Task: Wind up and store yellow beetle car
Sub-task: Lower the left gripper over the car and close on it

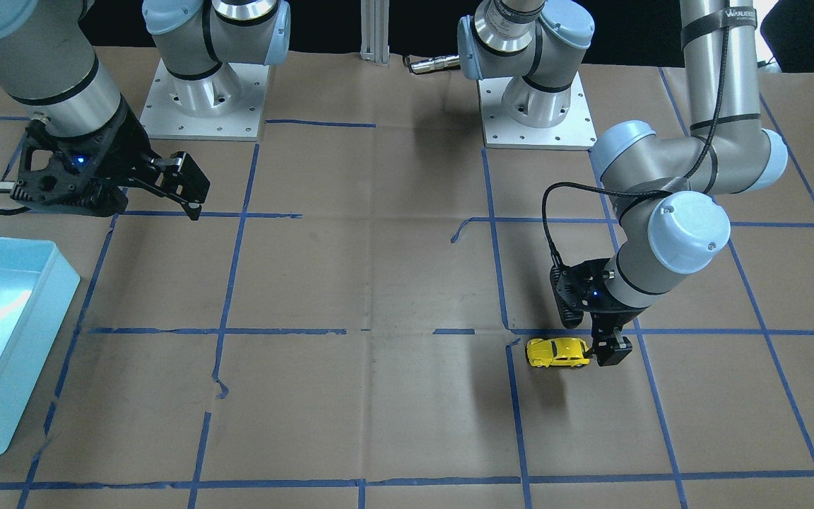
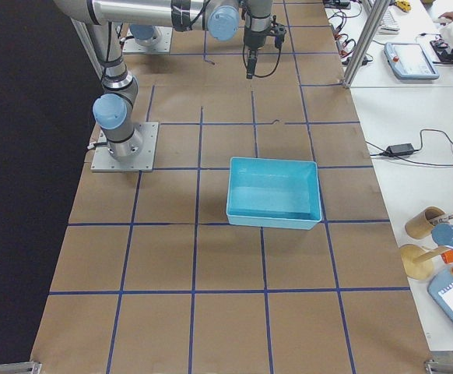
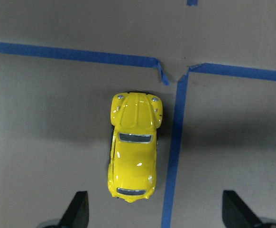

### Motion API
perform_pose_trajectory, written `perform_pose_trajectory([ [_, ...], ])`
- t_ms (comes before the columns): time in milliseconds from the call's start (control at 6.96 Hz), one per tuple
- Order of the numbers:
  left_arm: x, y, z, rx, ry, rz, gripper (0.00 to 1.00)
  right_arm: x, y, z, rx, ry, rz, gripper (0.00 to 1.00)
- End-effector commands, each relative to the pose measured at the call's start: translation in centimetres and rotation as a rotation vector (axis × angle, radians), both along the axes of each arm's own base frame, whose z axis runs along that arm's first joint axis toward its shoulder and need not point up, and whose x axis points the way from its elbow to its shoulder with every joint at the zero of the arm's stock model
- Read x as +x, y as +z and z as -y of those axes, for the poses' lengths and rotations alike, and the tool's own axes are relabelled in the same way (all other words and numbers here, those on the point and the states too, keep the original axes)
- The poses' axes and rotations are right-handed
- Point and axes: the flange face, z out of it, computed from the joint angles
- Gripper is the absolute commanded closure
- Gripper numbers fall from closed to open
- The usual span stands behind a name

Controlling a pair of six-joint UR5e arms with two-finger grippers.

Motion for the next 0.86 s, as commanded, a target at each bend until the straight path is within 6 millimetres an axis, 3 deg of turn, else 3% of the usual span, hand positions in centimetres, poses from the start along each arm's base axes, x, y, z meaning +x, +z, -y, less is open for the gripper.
perform_pose_trajectory([
  [0,-0.4,-3.3,0.3,-0.019,-0.013,-0.001,0.05,-0.1,0.0,0.1,-0.001,-0.002,0.0,0.0],
  [431,-0.6,-4.6,0.9,-0.012,0.022,-0.005,0.08,-0.1,0.0,0.1,-0.001,-0.006,0.002,0.0],
  [575,-0.5,-4.7,0.9,-0.011,0.021,-0.008,0.21,-0.1,0.0,0.1,-0.001,-0.007,0.001,0.0],
  [718,-0.7,-4.5,1.0,-0.015,0.007,-0.006,0.43,-0.1,0.0,0.1,-0.001,-0.007,0.001,0.0],
])
